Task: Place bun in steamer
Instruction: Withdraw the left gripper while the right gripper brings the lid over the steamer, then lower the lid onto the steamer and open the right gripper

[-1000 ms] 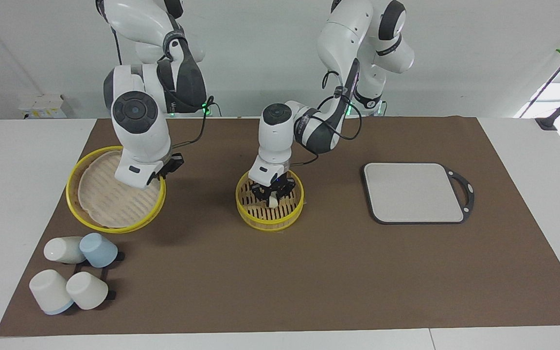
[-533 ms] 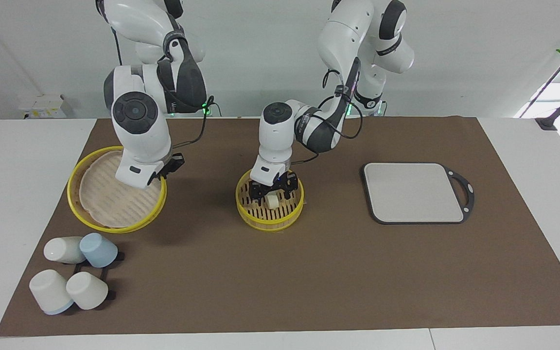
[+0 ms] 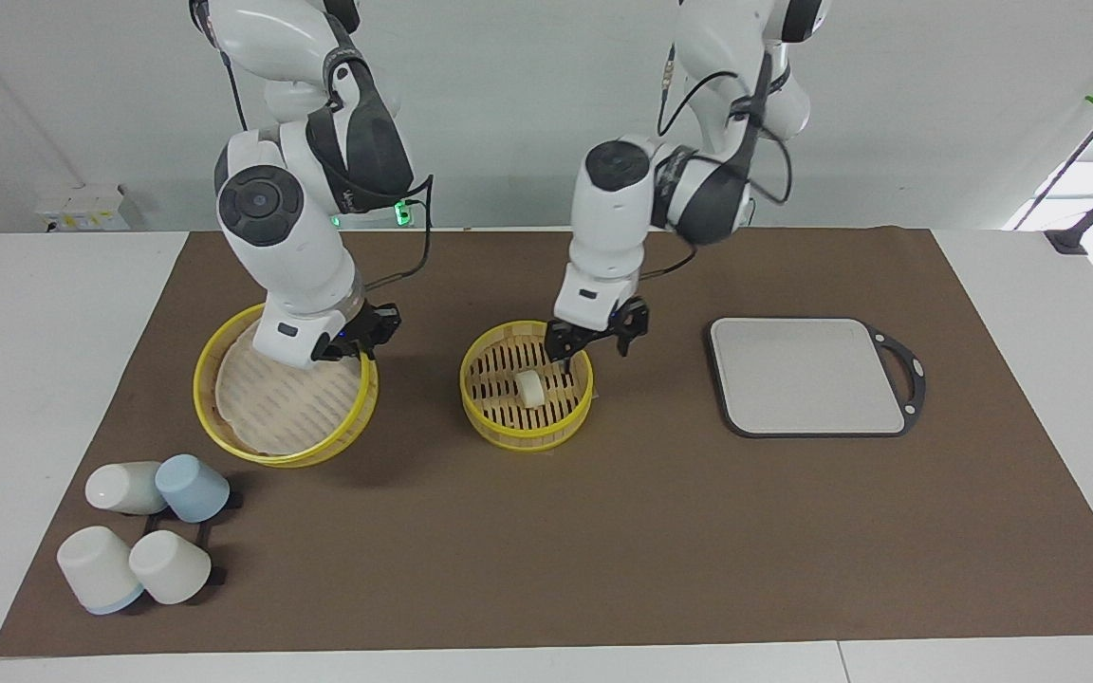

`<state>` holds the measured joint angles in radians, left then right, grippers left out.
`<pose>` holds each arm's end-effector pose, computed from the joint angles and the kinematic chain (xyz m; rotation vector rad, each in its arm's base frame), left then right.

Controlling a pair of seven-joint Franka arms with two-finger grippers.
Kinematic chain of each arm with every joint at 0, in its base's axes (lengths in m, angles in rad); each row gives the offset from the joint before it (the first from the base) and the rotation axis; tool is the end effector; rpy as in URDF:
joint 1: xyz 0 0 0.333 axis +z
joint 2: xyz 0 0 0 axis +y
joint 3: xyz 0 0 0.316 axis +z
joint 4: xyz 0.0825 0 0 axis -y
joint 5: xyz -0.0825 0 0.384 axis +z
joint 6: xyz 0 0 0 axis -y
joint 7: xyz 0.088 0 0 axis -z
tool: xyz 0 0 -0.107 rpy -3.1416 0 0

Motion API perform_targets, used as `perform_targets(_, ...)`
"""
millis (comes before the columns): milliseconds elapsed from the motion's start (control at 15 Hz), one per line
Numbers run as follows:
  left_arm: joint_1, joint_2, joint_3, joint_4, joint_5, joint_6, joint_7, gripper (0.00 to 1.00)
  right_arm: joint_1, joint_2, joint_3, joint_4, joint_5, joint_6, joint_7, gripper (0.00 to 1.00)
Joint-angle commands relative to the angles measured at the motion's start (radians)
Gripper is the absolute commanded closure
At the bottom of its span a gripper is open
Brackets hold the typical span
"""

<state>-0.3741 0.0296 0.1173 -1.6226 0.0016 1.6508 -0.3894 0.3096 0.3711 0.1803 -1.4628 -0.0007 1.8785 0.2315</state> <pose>0.5502 -0.1453 0.5904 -3.1296 -0.2075 -0.0007 0.6043 0.3023 0.4778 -3.0407 -0.3742 -0.0377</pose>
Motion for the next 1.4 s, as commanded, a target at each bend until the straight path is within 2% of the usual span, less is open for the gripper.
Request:
perform_targets(0,0.131,-0.036,-0.008,-0.020,0.008,-0.072,0.263,0.00,0.116,0.008,-0.005,-0.051,-0.004,0.120,0.187,1.00)
perform_targets(133,0.204,-0.048,-0.007,-0.016,0.008,-0.097,0.381,0.00,0.169,0.046,-0.007,-0.065,-0.015,0.175,0.253,1.00)
perform_targets(333,0.257,-0.062,-0.007,-0.017,0.008,-0.129,0.497,0.00,0.199,0.052,-0.007,-0.103,-0.024,0.206,0.264,1.00)
perform_targets(533,0.261,-0.094,-0.007,-0.025,0.008,-0.157,0.498,0.00,0.210,0.040,-0.007,-0.177,-0.035,0.283,0.305,1.00)
perform_targets(733,0.259,-0.117,-0.007,-0.031,0.008,-0.175,0.500,0.00,0.247,0.043,-0.007,-0.186,-0.036,0.297,0.357,1.00)
perform_targets(1200,0.258,-0.122,-0.007,-0.031,-0.008,-0.181,0.491,0.00,0.247,0.028,-0.007,-0.257,-0.036,0.370,0.365,1.00)
perform_targets(1333,0.253,-0.103,-0.004,-0.029,-0.017,-0.180,0.488,0.00,0.243,0.026,-0.007,-0.255,-0.036,0.361,0.365,0.19)
